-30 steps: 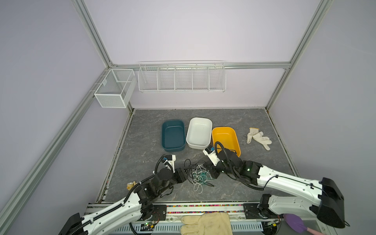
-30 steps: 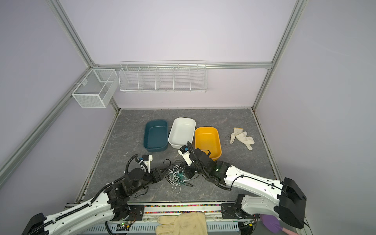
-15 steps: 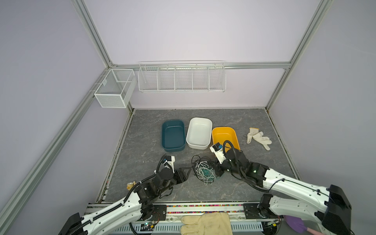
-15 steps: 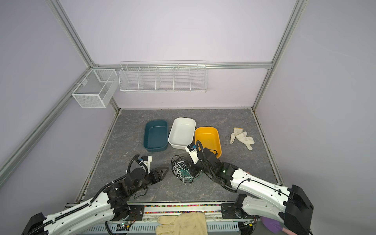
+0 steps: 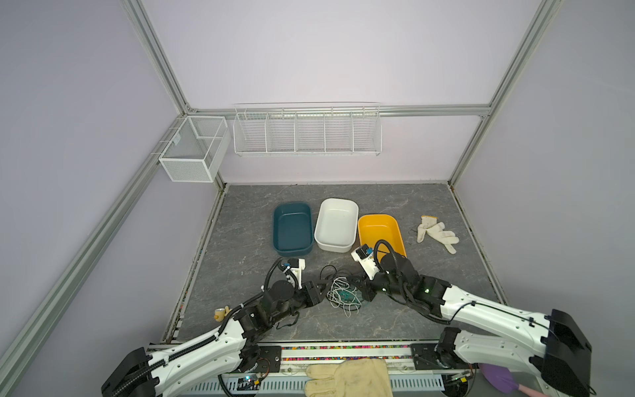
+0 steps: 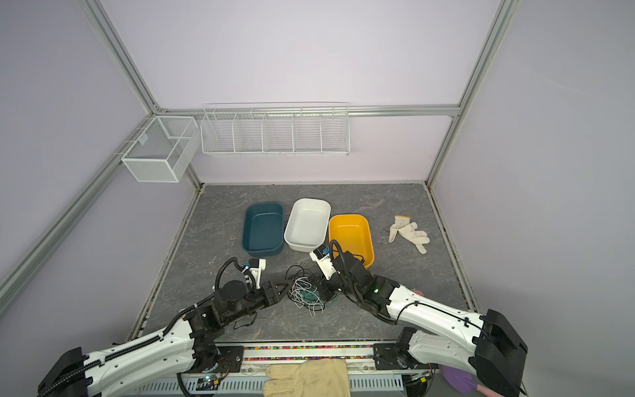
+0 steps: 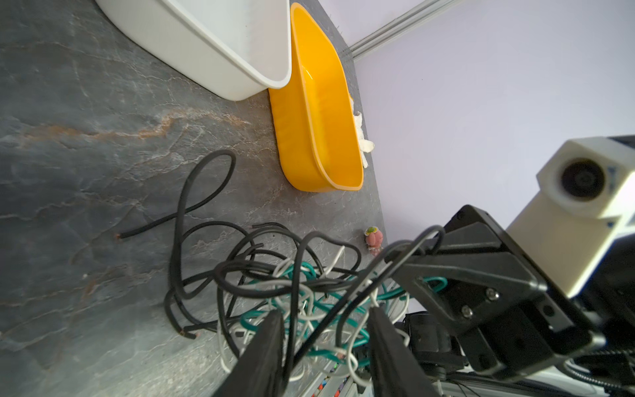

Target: Untangle the cables

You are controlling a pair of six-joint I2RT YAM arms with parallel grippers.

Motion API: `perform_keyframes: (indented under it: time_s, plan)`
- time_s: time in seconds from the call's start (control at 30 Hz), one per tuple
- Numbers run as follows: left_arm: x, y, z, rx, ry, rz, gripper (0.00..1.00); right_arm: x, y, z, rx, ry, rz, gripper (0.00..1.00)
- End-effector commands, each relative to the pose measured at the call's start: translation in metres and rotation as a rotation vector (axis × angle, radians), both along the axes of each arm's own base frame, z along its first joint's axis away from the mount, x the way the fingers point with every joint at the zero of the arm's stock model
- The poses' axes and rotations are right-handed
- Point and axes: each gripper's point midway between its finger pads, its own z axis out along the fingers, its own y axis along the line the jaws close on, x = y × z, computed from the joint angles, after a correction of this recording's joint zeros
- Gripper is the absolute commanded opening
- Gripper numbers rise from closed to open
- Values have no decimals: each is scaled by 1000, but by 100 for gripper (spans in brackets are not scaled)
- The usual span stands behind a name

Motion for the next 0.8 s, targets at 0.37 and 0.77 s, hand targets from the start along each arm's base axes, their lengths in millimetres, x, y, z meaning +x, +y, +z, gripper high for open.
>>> perform_keyframes:
  time_s: [0.37,0.77]
  plan:
    - [-1,5,-9,81,-8,-1,0,-2,3,2,31,-13,29,7]
    - [6,17,-15,173,11,59,0,1,-4,2,0,-27,-2,30]
